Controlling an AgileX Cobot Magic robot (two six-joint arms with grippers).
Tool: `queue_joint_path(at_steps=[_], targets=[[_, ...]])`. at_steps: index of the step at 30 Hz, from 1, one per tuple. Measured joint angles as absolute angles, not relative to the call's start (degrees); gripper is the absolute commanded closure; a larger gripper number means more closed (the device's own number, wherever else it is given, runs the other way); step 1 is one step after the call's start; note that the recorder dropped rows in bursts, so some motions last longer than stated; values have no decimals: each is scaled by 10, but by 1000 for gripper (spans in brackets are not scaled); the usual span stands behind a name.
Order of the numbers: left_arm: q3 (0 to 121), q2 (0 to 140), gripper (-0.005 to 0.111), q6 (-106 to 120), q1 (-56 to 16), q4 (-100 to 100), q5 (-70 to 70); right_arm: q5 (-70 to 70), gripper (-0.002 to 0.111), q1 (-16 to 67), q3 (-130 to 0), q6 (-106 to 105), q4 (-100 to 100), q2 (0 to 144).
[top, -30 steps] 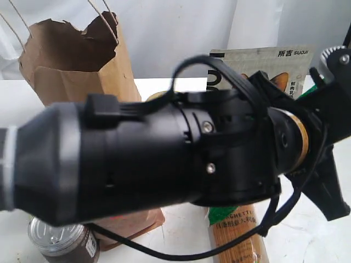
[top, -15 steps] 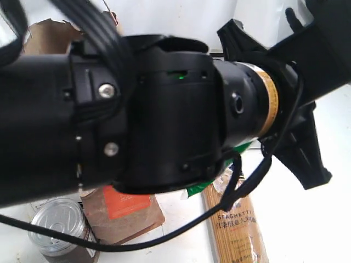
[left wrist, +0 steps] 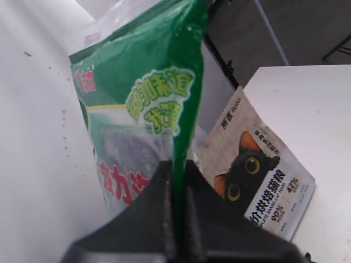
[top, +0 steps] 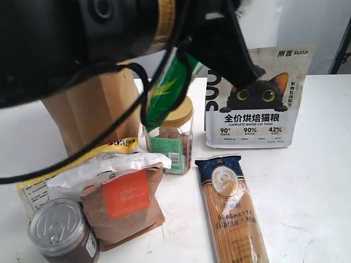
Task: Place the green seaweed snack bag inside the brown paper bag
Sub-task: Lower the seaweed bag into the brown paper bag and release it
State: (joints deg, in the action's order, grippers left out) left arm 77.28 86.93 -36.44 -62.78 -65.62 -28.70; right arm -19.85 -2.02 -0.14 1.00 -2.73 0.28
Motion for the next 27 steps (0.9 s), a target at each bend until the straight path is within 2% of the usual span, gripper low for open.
queue_joint_path(at_steps=[6,16,19,27], targets=[[687,761,107,-370,-527,-639,-169,-199,108,-20,-1,10,-27,3],[681,690,107,-349,-502,-623,-144,-199,108,-20,-1,10,-27,3],[681,678,107,-345,-437,-618,-134,-199,108,-20,-1,10,-27,3],[681,659,107,-345,-327,-604,-74,-199,108,-20,-1,10,-27,3]])
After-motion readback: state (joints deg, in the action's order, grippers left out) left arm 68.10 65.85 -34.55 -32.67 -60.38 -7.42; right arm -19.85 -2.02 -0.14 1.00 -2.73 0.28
